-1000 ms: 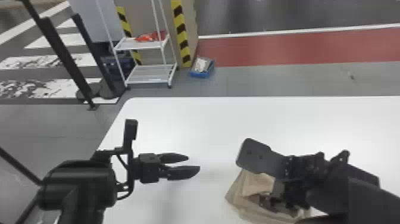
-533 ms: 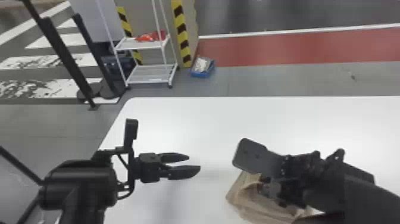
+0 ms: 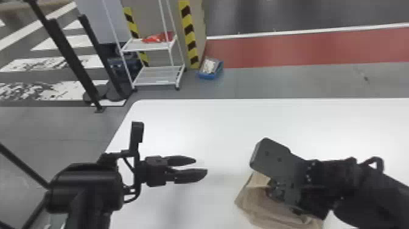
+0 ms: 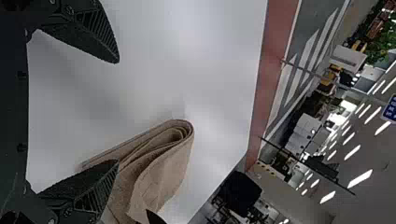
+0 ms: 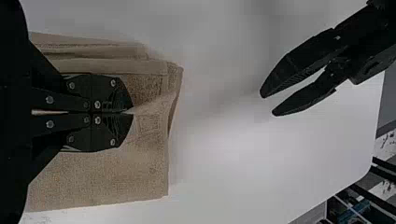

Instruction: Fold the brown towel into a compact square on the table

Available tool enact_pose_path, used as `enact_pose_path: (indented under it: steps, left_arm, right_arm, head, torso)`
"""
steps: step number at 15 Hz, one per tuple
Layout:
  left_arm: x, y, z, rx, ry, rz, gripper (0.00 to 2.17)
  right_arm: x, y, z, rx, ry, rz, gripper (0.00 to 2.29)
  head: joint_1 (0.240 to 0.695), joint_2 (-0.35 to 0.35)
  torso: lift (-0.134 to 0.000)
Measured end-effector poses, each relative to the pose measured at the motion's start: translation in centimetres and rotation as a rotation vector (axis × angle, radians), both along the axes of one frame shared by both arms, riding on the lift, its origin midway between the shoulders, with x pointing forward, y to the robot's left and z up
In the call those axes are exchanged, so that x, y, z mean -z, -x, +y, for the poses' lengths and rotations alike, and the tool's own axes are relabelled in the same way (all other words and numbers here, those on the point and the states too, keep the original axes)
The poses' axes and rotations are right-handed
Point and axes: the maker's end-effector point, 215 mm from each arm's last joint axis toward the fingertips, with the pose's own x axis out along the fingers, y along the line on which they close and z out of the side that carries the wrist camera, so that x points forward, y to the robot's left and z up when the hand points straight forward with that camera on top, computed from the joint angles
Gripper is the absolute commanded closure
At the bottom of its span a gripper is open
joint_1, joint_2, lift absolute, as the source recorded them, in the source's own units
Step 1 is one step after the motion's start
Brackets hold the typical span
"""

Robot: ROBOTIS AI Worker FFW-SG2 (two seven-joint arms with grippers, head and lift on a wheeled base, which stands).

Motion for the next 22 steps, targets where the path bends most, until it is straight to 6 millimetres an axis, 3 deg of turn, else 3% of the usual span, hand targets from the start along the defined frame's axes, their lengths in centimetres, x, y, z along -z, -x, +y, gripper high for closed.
enact_pose_path:
  steps: [2, 4, 5, 6, 7, 8, 13, 17, 19, 22]
  left_arm:
    - [0.0, 0.0, 0.0, 0.003, 0.000, -0.005, 0.14]
    - [0.1, 0.0, -0.1, 0.006, 0.001, -0.007, 0.14]
    - [0.1, 0.1, -0.2, 0.008, 0.002, -0.007, 0.14]
    - [0.1, 0.1, -0.2, 0.009, 0.003, -0.006, 0.14]
    - [0.1, 0.1, -0.2, 0.009, 0.003, -0.006, 0.14]
    - [0.1, 0.1, -0.2, 0.008, 0.003, -0.008, 0.14]
    - [0.1, 0.1, -0.1, 0.010, 0.000, -0.016, 0.14]
    - [0.2, 0.0, 0.3, 0.010, -0.006, -0.020, 0.14]
    - [0.2, 0.0, 0.3, 0.009, -0.007, -0.020, 0.14]
    - [0.3, 0.0, 0.1, 0.015, -0.009, -0.020, 0.14]
  right_arm:
    - [0.6, 0.7, 0.1, 0.001, -0.010, 0.021, 1.68]
    - [3.1, 2.1, 0.5, -0.004, 0.010, 0.080, 1.68]
    - [4.3, 2.8, 0.9, -0.004, 0.019, 0.111, 1.54]
    - [5.1, 3.2, 1.3, -0.002, 0.022, 0.134, 1.06]
    - [5.3, 3.4, 1.6, 0.006, 0.015, 0.145, 0.18]
    - [4.9, 3.4, 1.8, 0.021, -0.004, 0.152, 0.00]
    - [1.7, 2.7, 0.7, 0.144, -0.198, 0.207, 0.09]
    - [1.2, 1.4, -2.9, 0.244, -0.262, 0.219, 0.38]
    - [1.4, 1.2, -4.0, 0.264, -0.266, 0.221, 0.38]
    - [3.8, 1.9, -4.2, 0.234, -0.177, 0.222, 0.38]
  head:
    - [0.695, 0.226]
    - [0.695, 0.235]
    - [0.695, 0.239]
    - [0.695, 0.245]
    - [0.695, 0.254]
    - [0.695, 0.257]
    - [0.695, 0.245]
    - [0.695, 0.203]
    - [0.695, 0.184]
    - [0.695, 0.177]
  torso:
    - [-0.124]
    - [-0.124]
    - [-0.124]
    - [-0.124]
    - [-0.124]
    - [-0.124]
    - [-0.124]
    - [-0.124]
    - [-0.124]
    - [-0.124]
